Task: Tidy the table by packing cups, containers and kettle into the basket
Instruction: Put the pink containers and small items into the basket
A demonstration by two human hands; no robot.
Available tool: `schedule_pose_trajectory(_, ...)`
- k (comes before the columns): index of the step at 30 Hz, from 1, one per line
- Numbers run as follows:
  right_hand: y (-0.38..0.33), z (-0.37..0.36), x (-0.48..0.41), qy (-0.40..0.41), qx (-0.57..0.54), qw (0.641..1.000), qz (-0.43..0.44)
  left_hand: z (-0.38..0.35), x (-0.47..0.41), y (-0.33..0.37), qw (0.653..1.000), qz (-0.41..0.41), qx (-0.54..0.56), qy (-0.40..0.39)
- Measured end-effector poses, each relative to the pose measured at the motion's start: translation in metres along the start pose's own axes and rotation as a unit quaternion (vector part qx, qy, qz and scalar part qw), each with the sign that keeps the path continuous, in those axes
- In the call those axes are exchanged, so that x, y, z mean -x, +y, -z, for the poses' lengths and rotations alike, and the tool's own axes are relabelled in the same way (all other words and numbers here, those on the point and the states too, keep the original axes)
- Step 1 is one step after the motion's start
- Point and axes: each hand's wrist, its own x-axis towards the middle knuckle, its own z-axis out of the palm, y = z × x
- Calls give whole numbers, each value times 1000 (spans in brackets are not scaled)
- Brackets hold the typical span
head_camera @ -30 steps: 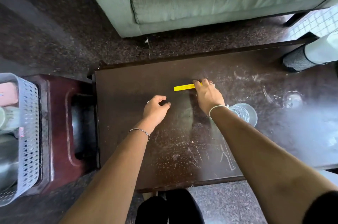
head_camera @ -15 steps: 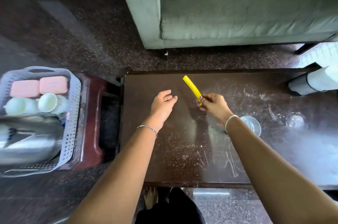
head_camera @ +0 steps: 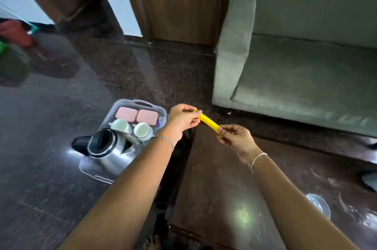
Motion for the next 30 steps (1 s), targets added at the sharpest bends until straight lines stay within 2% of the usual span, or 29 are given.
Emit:
schedule_pose_trajectory(7, -18, -127, -15, -13, -22, 999, 27, 131, -11, 46, 999, 3, -43, 16)
schedule_pose_trajectory(16, -5, -261, -54, 43, -5, 997, 61, 265, -66, 73, 996, 4, -82, -29)
schedule_pose_trajectory(26, 17, -309, -89, 47, 101, 994, 18, 331, -127, 29, 994, 53, -87, -44)
schedule_pose_trajectory(30, 29, -309, -95, 12, 146, 989, -22, 346, -140, 5, 981, 73, -159, -82)
